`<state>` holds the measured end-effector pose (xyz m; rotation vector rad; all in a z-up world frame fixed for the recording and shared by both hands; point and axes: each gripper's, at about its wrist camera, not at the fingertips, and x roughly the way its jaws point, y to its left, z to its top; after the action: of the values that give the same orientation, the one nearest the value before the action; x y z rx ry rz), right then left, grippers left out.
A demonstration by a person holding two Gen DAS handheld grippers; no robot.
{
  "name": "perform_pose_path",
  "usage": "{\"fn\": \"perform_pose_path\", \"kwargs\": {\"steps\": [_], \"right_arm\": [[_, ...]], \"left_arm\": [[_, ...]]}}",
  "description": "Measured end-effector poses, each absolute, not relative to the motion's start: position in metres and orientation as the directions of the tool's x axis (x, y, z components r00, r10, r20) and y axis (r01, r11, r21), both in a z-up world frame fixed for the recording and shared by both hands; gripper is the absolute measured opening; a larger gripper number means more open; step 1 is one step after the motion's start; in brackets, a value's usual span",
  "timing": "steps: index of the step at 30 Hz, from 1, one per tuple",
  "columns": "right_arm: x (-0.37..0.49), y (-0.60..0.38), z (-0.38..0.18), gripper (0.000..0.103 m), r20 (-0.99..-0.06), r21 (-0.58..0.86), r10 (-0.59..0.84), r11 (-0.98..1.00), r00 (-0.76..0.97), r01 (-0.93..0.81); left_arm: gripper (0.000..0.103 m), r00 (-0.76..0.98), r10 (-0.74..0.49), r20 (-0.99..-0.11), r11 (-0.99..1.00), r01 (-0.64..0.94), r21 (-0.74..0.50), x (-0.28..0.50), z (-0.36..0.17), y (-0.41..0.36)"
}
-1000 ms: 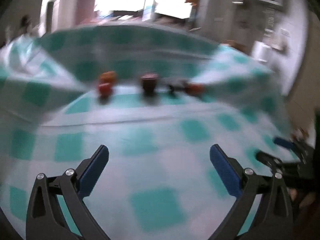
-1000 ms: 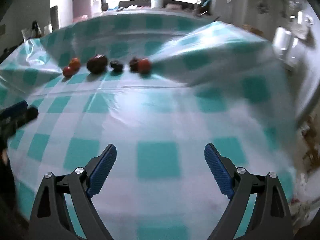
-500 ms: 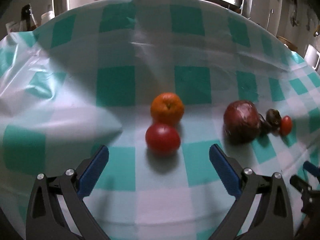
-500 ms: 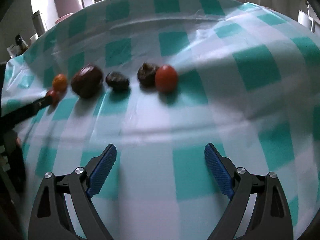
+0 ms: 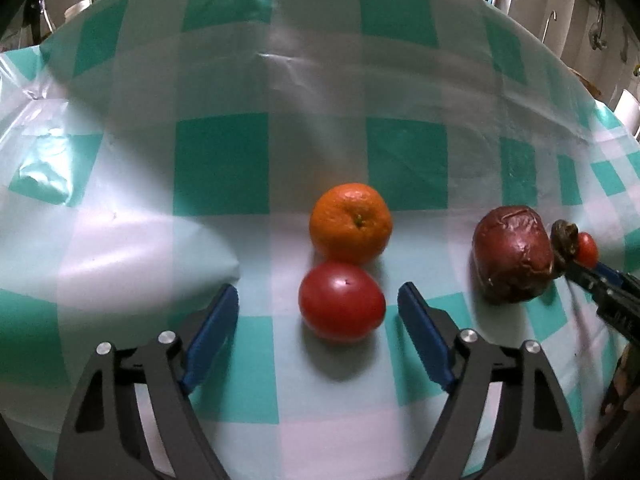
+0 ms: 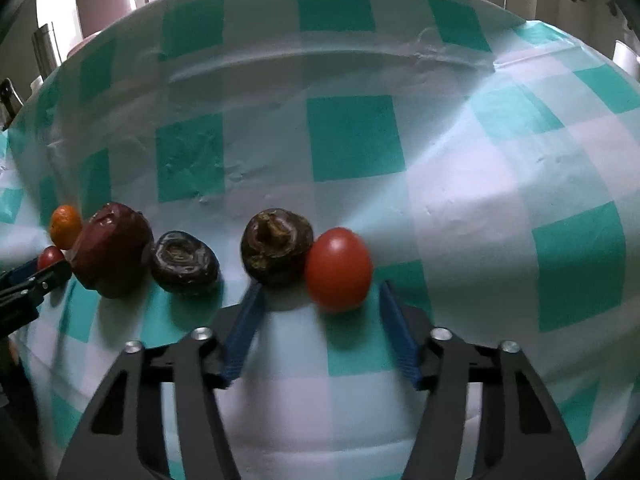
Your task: Organize fruits
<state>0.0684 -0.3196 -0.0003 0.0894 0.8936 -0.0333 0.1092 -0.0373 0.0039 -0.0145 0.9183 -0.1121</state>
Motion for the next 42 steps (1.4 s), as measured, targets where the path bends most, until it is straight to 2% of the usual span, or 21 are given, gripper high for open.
{"fn": "perform_pose_path", "kwargs": {"steps": [1,3,6,11,16,20,22,27,32,33,34,36,42], "right_arm": [[0.068,-0.322,0.000,0.029,-0.778,0.069,0.006,0.995,0.629,0.076],[0.066,-0.326,0.000,0.029,-0.774,0.089,0.019,0.993,0.633,0.078],[0.060,-0.325,0.001,0.028,-0.772,0.073,0.009,0.995,0.636,0.074],[0.034,-0.323,0.001,0.028,-0.767,0.060,0.004,0.996,0.641,0.067],[-0.002,-0.326,0.008,0.027,-0.756,0.096,0.034,0.994,0.653,0.059],[-0.041,-0.325,0.018,0.025,-0.738,0.105,0.051,0.994,0.673,0.040],[-0.067,-0.324,0.028,0.010,-0.725,0.111,0.059,0.993,0.686,0.032],[-0.113,-0.322,0.045,0.010,-0.719,0.109,0.076,0.994,0.691,0.003],[-0.134,-0.338,0.039,0.020,-0.730,0.190,0.126,0.981,0.672,0.023],[-0.140,-0.342,0.036,0.029,-0.734,0.185,0.114,0.982,0.669,0.037],[-0.142,-0.344,0.034,0.050,-0.735,0.188,0.114,0.981,0.668,0.041],[-0.144,-0.350,0.031,0.075,-0.730,0.213,0.127,0.976,0.672,0.048],[-0.121,-0.347,0.013,0.077,-0.764,0.202,0.124,0.978,0.634,0.052]], "left_arm": [[0.065,0.608,-0.093,-0.788,0.995,0.092,-0.046,0.107,0.004,-0.039],[0.058,0.611,-0.086,-0.787,0.995,0.093,-0.036,0.108,0.005,-0.041],[0.040,0.619,-0.085,-0.781,0.996,0.073,-0.051,0.106,0.007,-0.035],[0.038,0.634,-0.100,-0.767,0.995,0.047,-0.091,0.098,0.011,-0.025],[0.038,0.702,-0.035,-0.711,0.999,0.038,-0.012,0.069,0.021,-0.021],[0.038,0.712,-0.071,-0.698,0.997,0.066,-0.035,0.033,0.030,-0.033],[0.038,0.728,-0.077,-0.682,0.996,0.080,-0.027,0.009,0.036,-0.044],[0.038,0.740,-0.116,-0.663,0.992,0.123,-0.036,-0.046,0.038,-0.075],[0.038,0.702,-0.137,-0.698,0.989,0.139,-0.053,-0.074,0.027,-0.081],[0.038,0.707,-0.132,-0.695,0.990,0.135,-0.050,-0.071,0.025,-0.082],[0.038,0.714,-0.119,-0.690,0.991,0.130,-0.037,-0.073,0.025,-0.082],[0.038,0.714,-0.114,-0.691,0.991,0.130,-0.030,-0.071,0.024,-0.082],[0.038,0.653,-0.168,-0.738,0.985,0.135,-0.104,-0.055,0.014,-0.076]]}}
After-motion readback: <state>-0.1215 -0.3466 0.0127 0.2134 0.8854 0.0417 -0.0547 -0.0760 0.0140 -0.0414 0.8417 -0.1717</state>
